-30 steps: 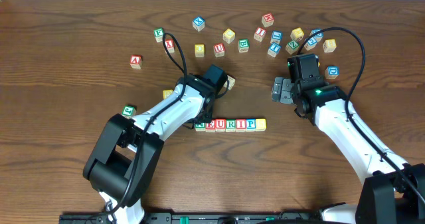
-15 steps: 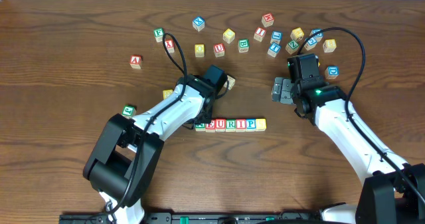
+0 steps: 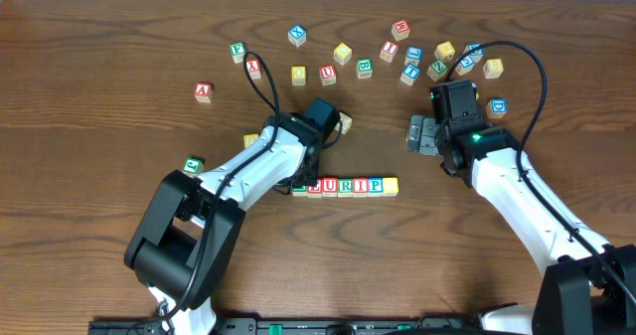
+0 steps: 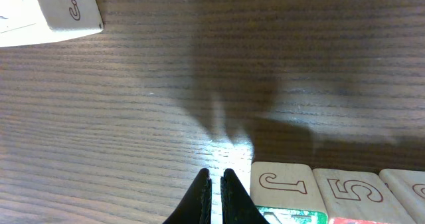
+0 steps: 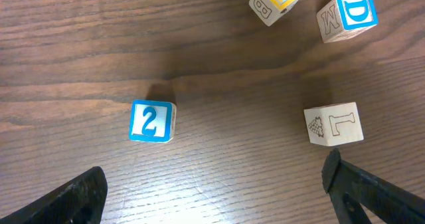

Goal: Spell out NEURIPS

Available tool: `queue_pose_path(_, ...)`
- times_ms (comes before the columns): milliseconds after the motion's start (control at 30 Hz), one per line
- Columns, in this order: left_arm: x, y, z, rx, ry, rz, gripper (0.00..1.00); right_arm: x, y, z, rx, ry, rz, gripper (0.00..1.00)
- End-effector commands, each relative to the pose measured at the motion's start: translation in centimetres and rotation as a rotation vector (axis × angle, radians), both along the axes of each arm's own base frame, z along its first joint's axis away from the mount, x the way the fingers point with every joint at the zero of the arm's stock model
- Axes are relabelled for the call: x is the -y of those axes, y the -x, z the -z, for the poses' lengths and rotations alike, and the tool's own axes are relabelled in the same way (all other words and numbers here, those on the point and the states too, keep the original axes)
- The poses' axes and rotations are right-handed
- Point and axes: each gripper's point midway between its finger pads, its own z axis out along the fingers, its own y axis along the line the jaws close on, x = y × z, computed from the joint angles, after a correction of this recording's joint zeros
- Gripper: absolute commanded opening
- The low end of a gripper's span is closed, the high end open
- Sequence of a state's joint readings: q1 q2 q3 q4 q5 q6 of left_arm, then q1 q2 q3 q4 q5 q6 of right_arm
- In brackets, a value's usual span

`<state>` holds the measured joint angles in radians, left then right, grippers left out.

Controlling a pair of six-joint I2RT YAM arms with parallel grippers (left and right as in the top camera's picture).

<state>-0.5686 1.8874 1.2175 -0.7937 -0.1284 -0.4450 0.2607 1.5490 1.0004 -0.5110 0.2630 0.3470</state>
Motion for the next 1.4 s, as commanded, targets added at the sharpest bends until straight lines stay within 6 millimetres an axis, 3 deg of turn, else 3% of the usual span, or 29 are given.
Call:
queue_pose_path(0,-0.3,0.8,0.7,-0.032,-0.009,-0.006,0.07,0.3,-0.6,-0.6,0.018,0.016,0.003,0.99)
queue_pose_path(833,0.7,0.6,0.8,-0.037,0.046,0.017,0.08,0.3,-0.7,-0.7,0.021,0.015,0.003,0.99)
queue_pose_path(1367,-1.3,-1.3,0.4,0.037,-0.023,-0.018,0.08,0.4,-0.6,-0.6,0.018,0.018,0.000,0.99)
